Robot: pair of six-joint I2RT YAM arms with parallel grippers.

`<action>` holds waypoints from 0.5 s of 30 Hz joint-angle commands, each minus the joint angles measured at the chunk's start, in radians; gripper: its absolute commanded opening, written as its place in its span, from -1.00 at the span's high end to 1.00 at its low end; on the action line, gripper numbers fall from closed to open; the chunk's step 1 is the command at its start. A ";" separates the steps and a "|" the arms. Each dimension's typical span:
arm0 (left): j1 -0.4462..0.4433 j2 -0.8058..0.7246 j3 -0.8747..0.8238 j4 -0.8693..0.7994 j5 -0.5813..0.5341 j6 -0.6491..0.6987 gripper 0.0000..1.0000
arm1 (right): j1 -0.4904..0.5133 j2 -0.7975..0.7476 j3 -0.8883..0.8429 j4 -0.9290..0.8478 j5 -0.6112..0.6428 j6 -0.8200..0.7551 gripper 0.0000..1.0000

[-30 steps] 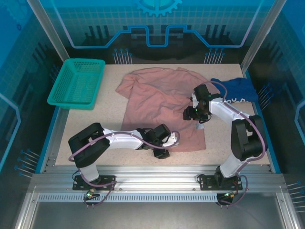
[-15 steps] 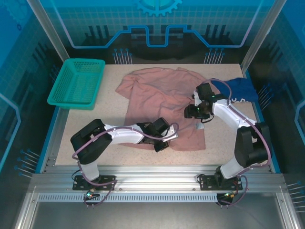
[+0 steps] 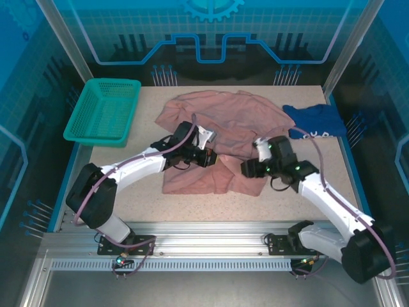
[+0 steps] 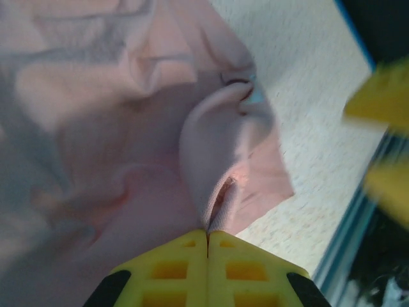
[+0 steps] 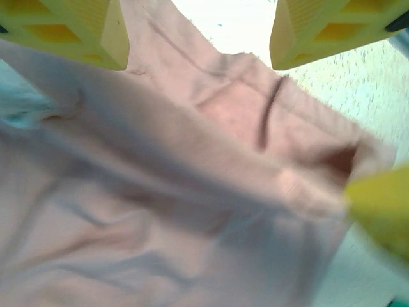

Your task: Fold the inside-out t-shirt

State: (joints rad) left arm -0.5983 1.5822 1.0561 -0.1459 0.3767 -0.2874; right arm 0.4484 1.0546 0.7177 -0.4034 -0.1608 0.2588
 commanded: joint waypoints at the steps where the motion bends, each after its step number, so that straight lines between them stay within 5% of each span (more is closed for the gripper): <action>1: 0.016 -0.030 0.070 -0.059 0.064 -0.113 1.00 | 0.189 -0.030 -0.096 0.234 0.101 -0.111 -0.15; 6: 0.045 -0.024 0.189 -0.157 0.083 -0.124 1.00 | 0.401 0.138 -0.208 0.656 0.310 -0.172 0.05; 11: 0.062 -0.033 0.269 -0.241 0.108 -0.102 1.00 | 0.440 0.446 -0.201 0.993 0.524 -0.231 0.15; 15: 0.069 -0.052 0.321 -0.287 0.133 -0.097 1.00 | 0.443 0.605 -0.132 1.085 0.627 -0.269 0.16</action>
State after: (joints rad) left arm -0.5373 1.5730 1.3289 -0.3561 0.4541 -0.3870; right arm 0.8810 1.6001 0.5335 0.4686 0.3180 0.0418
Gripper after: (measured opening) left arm 0.045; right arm 0.419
